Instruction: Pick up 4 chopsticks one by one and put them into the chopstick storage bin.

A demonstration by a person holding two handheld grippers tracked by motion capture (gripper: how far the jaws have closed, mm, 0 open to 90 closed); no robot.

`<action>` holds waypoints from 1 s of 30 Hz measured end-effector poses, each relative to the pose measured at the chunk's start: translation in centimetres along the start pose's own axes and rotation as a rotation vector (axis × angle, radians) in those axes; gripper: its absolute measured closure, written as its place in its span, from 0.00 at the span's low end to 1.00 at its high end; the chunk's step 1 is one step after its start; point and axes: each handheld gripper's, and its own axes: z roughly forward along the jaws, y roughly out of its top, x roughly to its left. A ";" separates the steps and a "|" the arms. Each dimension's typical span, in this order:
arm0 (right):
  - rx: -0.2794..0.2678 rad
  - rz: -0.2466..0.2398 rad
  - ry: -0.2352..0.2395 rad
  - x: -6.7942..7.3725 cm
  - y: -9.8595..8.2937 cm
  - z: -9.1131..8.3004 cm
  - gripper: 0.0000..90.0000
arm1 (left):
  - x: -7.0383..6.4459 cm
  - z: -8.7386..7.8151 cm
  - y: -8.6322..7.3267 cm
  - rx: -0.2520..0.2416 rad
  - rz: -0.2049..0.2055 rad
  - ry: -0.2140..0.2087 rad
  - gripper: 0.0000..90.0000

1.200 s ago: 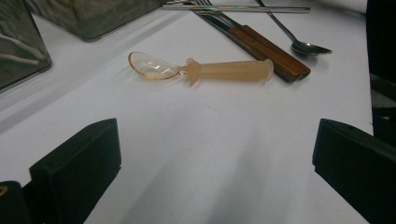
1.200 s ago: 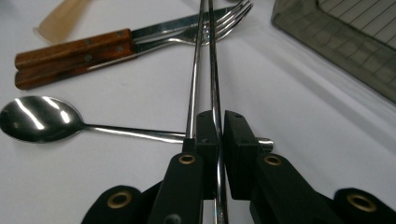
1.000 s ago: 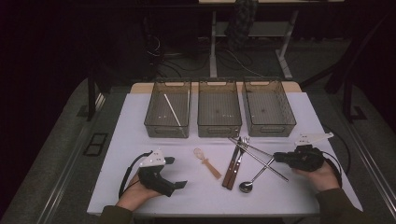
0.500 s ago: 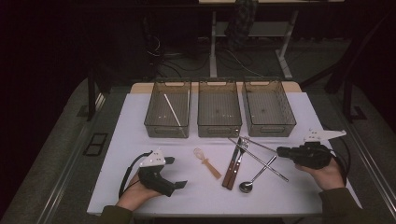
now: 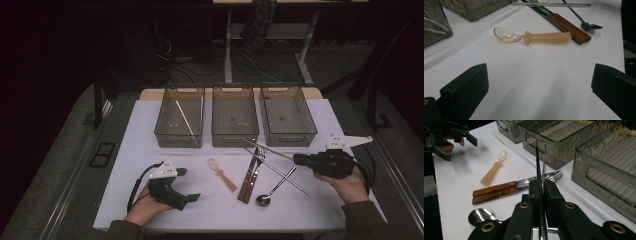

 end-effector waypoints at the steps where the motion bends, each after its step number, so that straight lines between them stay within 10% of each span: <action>1: -0.005 0.000 0.000 0.0 0.2 0.0 0.94 | 0.0 0.0 0.0 0.000 -0.001 0.000 0.00; 30: -0.032 -0.056 -0.009 0.9 6.3 4.8 0.94 | 0.4 0.1 -0.2 -0.011 -0.021 0.010 0.00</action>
